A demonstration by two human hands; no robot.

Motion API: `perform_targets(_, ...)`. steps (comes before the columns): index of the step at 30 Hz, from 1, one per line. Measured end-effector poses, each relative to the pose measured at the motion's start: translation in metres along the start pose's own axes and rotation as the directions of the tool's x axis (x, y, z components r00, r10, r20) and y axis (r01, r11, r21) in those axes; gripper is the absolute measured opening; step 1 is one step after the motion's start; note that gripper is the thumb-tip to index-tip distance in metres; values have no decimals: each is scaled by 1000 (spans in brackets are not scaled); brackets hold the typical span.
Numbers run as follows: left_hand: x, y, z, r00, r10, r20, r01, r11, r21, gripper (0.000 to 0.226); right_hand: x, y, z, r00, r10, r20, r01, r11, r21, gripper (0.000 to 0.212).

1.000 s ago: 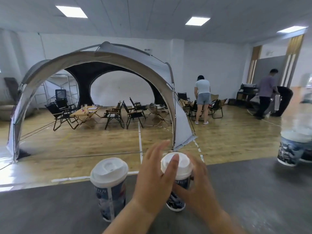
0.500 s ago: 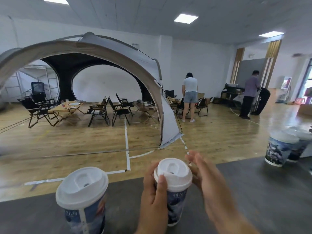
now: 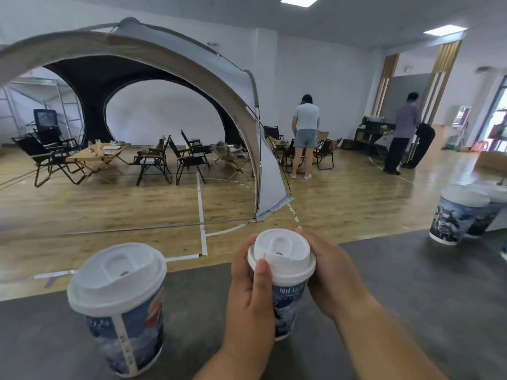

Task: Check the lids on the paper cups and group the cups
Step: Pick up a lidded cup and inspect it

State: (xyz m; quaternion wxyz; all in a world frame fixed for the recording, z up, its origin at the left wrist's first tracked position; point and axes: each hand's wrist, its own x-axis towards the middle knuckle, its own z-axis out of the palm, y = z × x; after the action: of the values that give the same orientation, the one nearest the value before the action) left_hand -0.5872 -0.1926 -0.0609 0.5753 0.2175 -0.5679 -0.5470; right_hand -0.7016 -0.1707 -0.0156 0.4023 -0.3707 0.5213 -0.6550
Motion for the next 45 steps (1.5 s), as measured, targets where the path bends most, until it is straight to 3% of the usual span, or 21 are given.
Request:
perform_targets(7, 1, 2, -1, 1000, 0, 10, 0, 1000, 3, 32, 1, -2, -9, 988, -154, 24, 155, 960, -231, 37)
perform_targets(14, 1, 3, -3, 1000, -15, 0, 15, 1000, 7, 32, 12, 6, -28, 963, -28, 269, 75, 983, -168, 60)
perform_targets(21, 0, 6, -1, 1000, -9, 26, 9, 1000, 2, 29, 7, 4, -29, 924, -27, 382, 109, 975, -195, 81)
perform_targets(28, -1, 8, 1, 999, 3, 43, -2, 1000, -29, 34, 8, 6, -35, 914, -30, 405, 154, 948, -278, 96)
perform_targets(35, -1, 8, 0, 1000, 4, 26, -6, 999, 51, 24, 9, 3, -39, 907, -20, 421, 167, 934, -317, 101)
perform_targets(40, -1, 3, 1, 1000, -4, -17, 4, 1000, 7, 43, 11, 1, -41, 917, -42, 396, 174, 936, -305, 88)
perform_targets(45, 8, 4, -5, 988, -151, 12, 151, 983, -101, 67, 10, -3, -43, 919, -78, 387, 185, 951, -249, 83)
